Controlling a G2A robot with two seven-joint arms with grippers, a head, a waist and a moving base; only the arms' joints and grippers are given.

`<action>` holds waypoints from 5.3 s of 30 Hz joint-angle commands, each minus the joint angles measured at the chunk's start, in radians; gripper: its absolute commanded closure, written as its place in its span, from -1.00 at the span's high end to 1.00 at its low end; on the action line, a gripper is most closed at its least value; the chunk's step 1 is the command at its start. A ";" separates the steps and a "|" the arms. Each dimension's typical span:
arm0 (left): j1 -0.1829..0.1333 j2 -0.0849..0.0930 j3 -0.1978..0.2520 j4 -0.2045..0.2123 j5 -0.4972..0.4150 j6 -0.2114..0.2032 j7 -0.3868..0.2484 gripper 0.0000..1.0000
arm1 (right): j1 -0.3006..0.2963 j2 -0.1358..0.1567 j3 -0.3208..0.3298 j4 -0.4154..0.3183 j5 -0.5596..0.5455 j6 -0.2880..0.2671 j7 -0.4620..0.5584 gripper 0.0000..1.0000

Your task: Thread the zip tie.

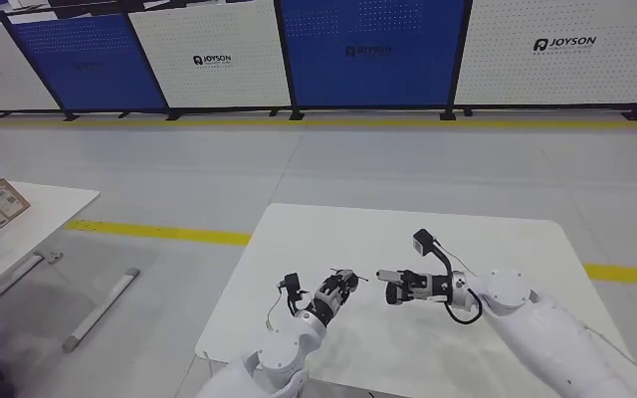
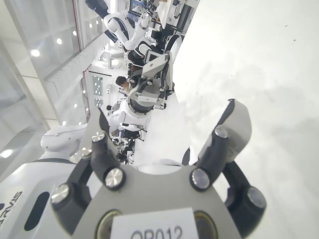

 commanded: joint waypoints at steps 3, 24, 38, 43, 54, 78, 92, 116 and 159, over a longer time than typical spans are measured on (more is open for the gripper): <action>0.001 0.000 -0.001 0.000 0.001 0.000 -0.001 -1.00 | 0.000 0.001 -0.001 -0.003 0.000 0.000 -0.001 1.00; -0.004 -0.034 0.080 0.015 0.176 -0.090 0.128 -1.00 | -0.010 -0.037 0.003 0.018 -0.058 0.020 -0.083 1.00; -0.028 -0.055 0.097 0.051 0.221 -0.100 0.185 -1.00 | -0.035 -0.034 0.051 -0.014 -0.039 0.000 -0.067 1.00; -0.028 -0.055 0.097 0.051 0.221 -0.100 0.185 -1.00 | -0.035 -0.034 0.051 -0.014 -0.039 0.000 -0.067 1.00; -0.016 -0.067 0.082 0.048 0.235 -0.106 0.175 -1.00 | -0.074 -0.026 0.109 -0.040 -0.048 0.037 -0.082 -0.34; 0.006 -0.098 0.058 0.045 0.276 -0.091 0.149 -1.00 | -0.093 -0.052 0.158 -0.023 -0.077 0.086 -0.028 -0.98; 0.007 -0.108 0.048 0.053 0.272 -0.083 0.147 1.00 | -0.099 -0.061 0.178 -0.018 -0.093 0.094 -0.018 -1.00; 0.009 -0.097 -0.039 0.099 0.201 -0.113 -0.094 1.00 | -0.125 -0.049 0.227 -0.037 -0.084 0.132 0.059 -1.00; 0.048 -0.103 -0.090 0.082 0.201 -0.116 -0.226 -0.46 | -0.125 -0.049 0.227 -0.037 -0.084 0.132 0.059 -1.00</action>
